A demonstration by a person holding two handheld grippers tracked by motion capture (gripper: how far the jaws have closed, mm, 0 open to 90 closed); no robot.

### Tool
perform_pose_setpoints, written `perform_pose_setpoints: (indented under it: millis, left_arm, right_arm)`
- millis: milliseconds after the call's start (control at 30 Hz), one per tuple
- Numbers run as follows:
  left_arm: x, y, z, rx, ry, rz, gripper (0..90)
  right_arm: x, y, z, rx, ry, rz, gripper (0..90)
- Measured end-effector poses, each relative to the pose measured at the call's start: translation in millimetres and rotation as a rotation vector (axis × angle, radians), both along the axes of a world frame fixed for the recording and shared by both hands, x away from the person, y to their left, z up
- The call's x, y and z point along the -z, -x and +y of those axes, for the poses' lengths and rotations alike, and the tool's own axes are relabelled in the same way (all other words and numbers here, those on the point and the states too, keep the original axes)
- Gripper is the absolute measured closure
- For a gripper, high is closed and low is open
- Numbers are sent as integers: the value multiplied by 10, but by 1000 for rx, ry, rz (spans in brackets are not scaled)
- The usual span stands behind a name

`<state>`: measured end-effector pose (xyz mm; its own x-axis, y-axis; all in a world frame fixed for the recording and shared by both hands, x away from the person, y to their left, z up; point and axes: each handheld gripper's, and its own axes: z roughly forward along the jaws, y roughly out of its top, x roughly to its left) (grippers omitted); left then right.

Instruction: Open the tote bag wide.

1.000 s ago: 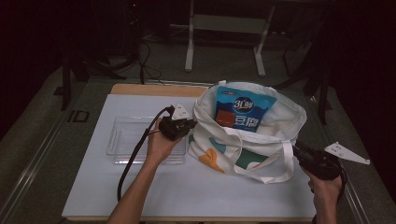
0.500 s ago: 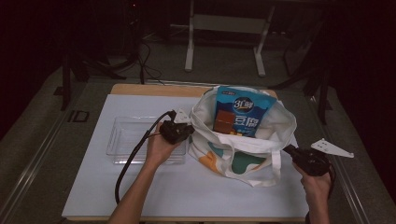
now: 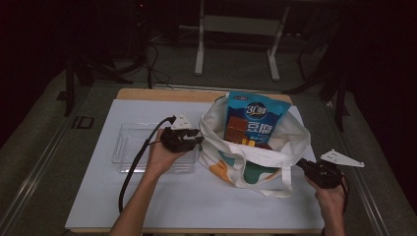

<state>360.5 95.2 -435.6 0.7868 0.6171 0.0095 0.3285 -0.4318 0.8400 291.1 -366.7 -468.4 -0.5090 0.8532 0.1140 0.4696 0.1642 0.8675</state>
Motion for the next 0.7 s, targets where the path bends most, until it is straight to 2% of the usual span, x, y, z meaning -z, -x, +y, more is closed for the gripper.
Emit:
perform_pose_setpoints:
  millis: [33,67,167,200,267,367,400,467,500,600,700]
  left_arm:
    - [0,0,0,0,0,0,632]
    - [-68,32,39,9,3,-18,619]
    - [-98,46,57,14,10,-27,596]
    - [-190,75,119,16,61,-47,596]
    - [-248,79,154,14,107,-53,570]
    - [-305,73,173,7,137,-62,551]
    - [-371,65,174,10,163,-68,551]
    - [-407,58,168,11,171,-73,550]
    - [-478,38,151,16,200,-74,550]
    - [-539,17,111,5,200,-83,550]
    - [-557,-72,-4,-28,151,-60,580]
  right_arm:
    - [0,0,0,0,0,0,891]
    - [-4,2,4,1,2,-1,891]
    - [-4,3,3,3,2,-1,891]
    - [-2,5,2,2,1,0,891]
    - [3,10,3,-2,1,-2,891]
    - [1,9,4,-2,1,-1,891]
    - [1,8,6,-4,1,-2,891]
    - [2,8,7,-4,2,-2,891]
    - [3,9,6,-5,2,0,891]
    - [8,10,6,-6,4,2,891]
    - [19,14,5,-10,8,7,891]
